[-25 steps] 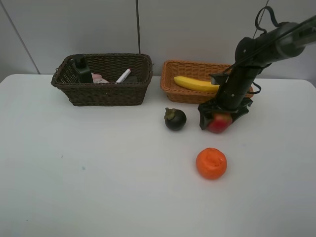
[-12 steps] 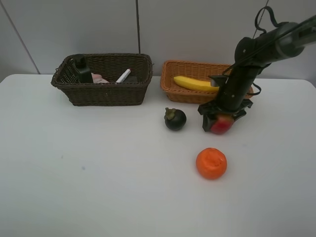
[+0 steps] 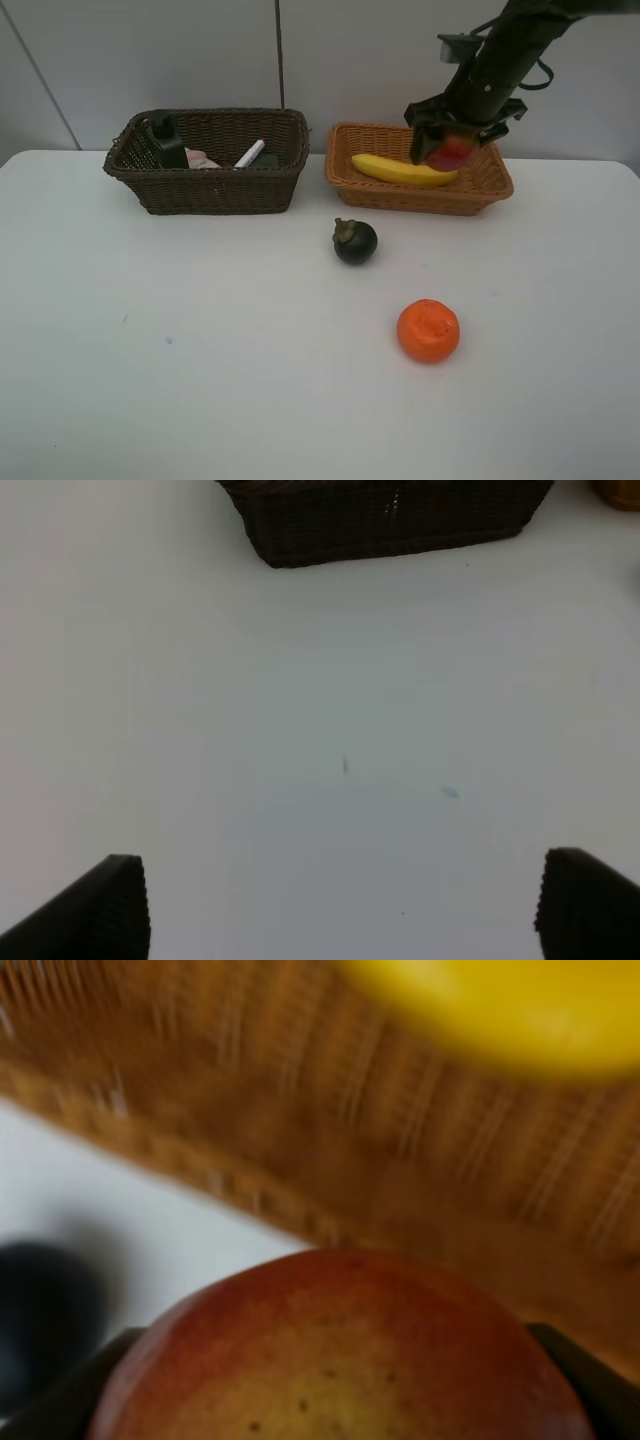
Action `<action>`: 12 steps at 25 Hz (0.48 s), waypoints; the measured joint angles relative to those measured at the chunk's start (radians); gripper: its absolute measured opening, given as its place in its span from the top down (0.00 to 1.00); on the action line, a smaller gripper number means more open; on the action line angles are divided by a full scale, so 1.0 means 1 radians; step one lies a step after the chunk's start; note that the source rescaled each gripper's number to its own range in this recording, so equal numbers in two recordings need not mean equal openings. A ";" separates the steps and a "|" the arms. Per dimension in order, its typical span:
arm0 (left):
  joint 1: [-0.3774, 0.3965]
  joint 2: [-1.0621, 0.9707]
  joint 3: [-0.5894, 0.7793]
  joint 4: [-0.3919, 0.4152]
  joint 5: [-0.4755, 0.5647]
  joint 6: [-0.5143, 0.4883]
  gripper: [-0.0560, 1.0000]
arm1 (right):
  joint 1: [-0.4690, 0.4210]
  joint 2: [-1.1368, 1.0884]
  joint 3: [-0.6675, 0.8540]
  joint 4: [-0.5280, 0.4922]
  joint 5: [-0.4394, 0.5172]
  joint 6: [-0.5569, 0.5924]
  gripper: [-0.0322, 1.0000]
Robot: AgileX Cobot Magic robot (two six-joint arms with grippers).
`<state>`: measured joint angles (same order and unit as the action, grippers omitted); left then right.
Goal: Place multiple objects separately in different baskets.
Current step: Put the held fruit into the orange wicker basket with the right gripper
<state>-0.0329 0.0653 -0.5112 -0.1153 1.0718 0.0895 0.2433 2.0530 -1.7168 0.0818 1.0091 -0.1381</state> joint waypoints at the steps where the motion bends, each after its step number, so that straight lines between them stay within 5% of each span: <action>1: 0.000 0.000 0.000 0.000 0.000 0.000 0.00 | -0.004 0.012 -0.043 0.000 0.001 0.002 0.37; 10: 0.000 0.000 0.000 0.000 0.000 0.000 0.00 | -0.025 0.169 -0.179 -0.125 -0.071 0.053 0.37; 12: 0.000 0.000 0.000 0.000 0.000 0.000 0.00 | -0.042 0.191 -0.179 -0.147 -0.080 0.096 0.30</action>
<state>-0.0329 0.0653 -0.5112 -0.1153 1.0718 0.0895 0.2012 2.2444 -1.8962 -0.0653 0.9288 -0.0419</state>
